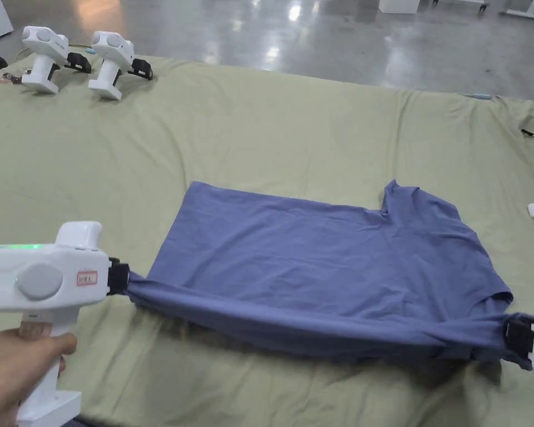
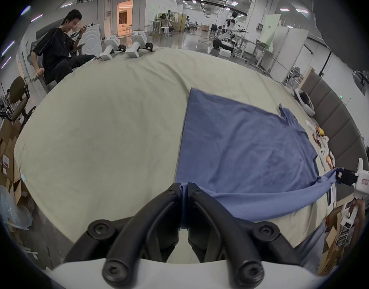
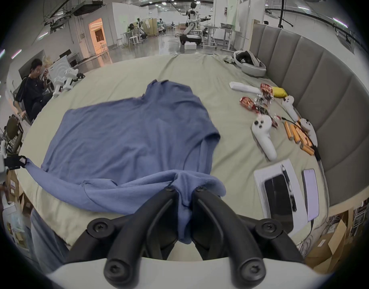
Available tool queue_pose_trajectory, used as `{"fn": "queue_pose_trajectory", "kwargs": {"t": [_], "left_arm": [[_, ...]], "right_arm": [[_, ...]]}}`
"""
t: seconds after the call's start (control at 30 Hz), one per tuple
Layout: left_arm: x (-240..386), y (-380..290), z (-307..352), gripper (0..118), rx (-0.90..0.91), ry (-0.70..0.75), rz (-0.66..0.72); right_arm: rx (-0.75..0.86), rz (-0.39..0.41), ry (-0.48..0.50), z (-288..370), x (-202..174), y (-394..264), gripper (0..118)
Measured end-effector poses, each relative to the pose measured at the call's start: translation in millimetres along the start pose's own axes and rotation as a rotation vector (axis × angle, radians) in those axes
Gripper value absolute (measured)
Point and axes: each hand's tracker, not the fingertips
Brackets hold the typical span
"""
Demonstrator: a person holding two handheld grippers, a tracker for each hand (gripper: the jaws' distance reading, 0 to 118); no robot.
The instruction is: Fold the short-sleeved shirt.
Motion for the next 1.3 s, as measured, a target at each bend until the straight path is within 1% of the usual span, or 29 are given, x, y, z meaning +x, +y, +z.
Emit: {"fn": "queue_pose_trajectory", "kwargs": {"t": [0.13,0.23,0.33,0.47,0.5,0.57,0.6,0.67,0.7,0.73,0.77,0.8,0.83,0.97,1.07,1.2,1.23,1.27,1.3], "left_arm": [[0.7,32.2,-24.0,8,0.003,-0.008,0.034],[3.3,48.7,-49.0,8,-0.014,-0.005,0.046],[7.7,58.6,-74.6,8,-0.042,0.024,0.028],[15.1,62.5,-98.5,8,-0.076,0.044,0.009],[17.5,62.1,-103.2,8,-0.080,0.053,-0.005],[21.6,61.8,-110.7,8,-0.093,0.062,-0.029],[25.5,60.3,-111.3,8,-0.092,0.073,-0.064],[27.4,59.5,-110.5,10,-0.084,0.066,-0.055],[28.6,59.7,-108.5,17,-0.075,0.071,-0.060],[29.7,61.1,-104.0,32,-0.059,0.081,-0.073],[30.5,61.9,-98.4,47,-0.041,0.067,-0.066],[31.6,63.1,-93.3,62,-0.020,0.052,-0.057],[31.8,65.8,-83.4,68,0.006,0.029,-0.047],[48.0,67.8,-46.7,68,0.150,-0.007,-0.081],[67.5,60.2,-13.2,68,0.301,-0.034,-0.132],[96.3,39.6,29.7,67,0.520,0.020,-0.198],[102.0,34.0,37.7,66,0.560,0.037,-0.202],[107.2,28.9,46.4,64,0.599,0.044,-0.194],[111.1,23.6,54.9,56,0.633,0.025,-0.186]], "right_arm": [[0.009,-0.006,-0.011,-29.4,-2.3,30.2,11],[-0.020,-0.021,-0.004,-59.5,-2.6,46.2,11],[-0.066,-0.024,-0.002,-90.1,-4.9,54.3,11],[-0.106,-0.005,-0.010,-118.4,-7.3,54.2,11],[-0.121,-0.002,-0.017,-132.4,-2.0,54.2,11],[-0.122,0.005,-0.018,-139.2,-0.2,51.4,13],[-0.112,0.014,-0.027,-138.9,-0.8,49.9,16],[-0.081,0.028,-0.059,-132.5,-1.6,49.0,41],[-0.058,0.025,-0.064,-126.3,-0.3,48.8,53],[-0.020,0.010,-0.062,-119.4,1.1,49.5,66],[0.012,-0.002,-0.054,-111.3,1.2,48.8,73],[0.057,-0.017,-0.041,-100.8,1.6,49.7,74],[0.098,-0.031,-0.037,-91.5,1.1,51.0,74],[0.274,-0.033,-0.018,-46.2,-13.8,51.0,74],[0.418,-0.039,-0.007,-12.0,-35.3,44.1,74],[0.611,-0.057,-0.016,27.2,-67.4,27.5,71],[0.657,-0.050,-0.017,35.8,-74.8,22.9,67],[0.691,-0.037,-0.021,43.3,-82.0,18.7,60],[0.724,-0.027,-0.030,50.1,-89.7,14.8,51]]}}
